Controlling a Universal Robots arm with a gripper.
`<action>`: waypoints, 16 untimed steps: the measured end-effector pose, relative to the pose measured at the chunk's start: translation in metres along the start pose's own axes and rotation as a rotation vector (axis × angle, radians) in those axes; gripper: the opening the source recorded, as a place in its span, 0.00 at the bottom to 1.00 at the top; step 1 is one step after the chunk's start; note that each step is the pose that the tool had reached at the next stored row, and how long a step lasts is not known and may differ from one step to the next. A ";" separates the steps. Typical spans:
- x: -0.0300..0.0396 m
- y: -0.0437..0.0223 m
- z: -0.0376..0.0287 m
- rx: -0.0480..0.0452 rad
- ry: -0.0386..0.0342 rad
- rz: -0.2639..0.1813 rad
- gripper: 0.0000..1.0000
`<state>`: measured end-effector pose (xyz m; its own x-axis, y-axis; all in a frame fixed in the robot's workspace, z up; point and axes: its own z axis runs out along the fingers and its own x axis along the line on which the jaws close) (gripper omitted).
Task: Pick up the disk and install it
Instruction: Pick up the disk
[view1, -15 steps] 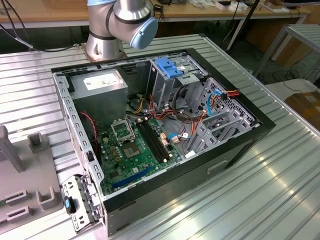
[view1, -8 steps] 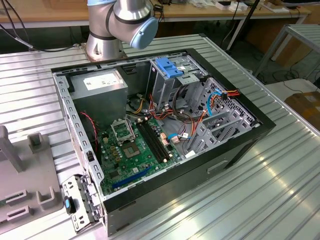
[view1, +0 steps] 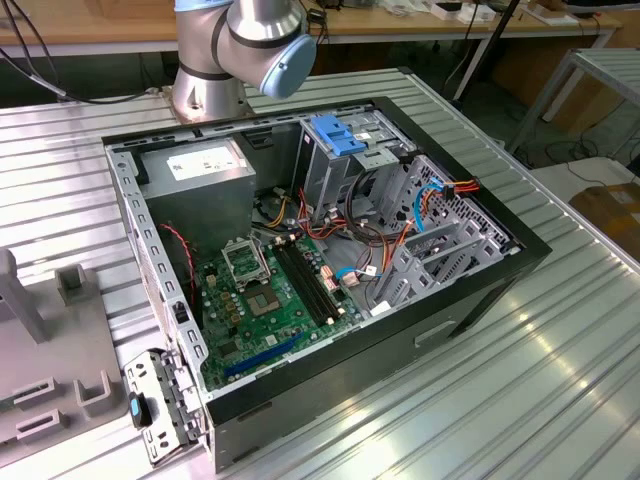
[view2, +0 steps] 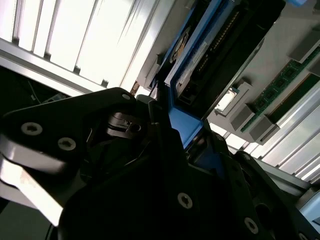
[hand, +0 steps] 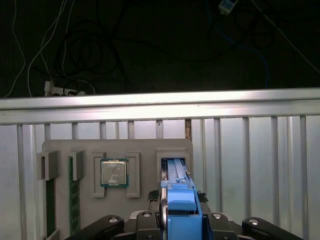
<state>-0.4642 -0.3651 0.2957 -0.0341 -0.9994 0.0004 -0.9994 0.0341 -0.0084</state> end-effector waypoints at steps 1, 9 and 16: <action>0.0000 0.0000 0.0000 0.0000 0.0000 0.000 0.37; 0.0000 -0.0003 -0.0263 0.0005 0.0004 0.006 0.37; 0.0000 -0.0004 -0.0397 0.0015 0.0009 0.006 0.37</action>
<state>-0.4641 -0.3651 0.3354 -0.0405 -0.9992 0.0012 -0.9991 0.0405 -0.0099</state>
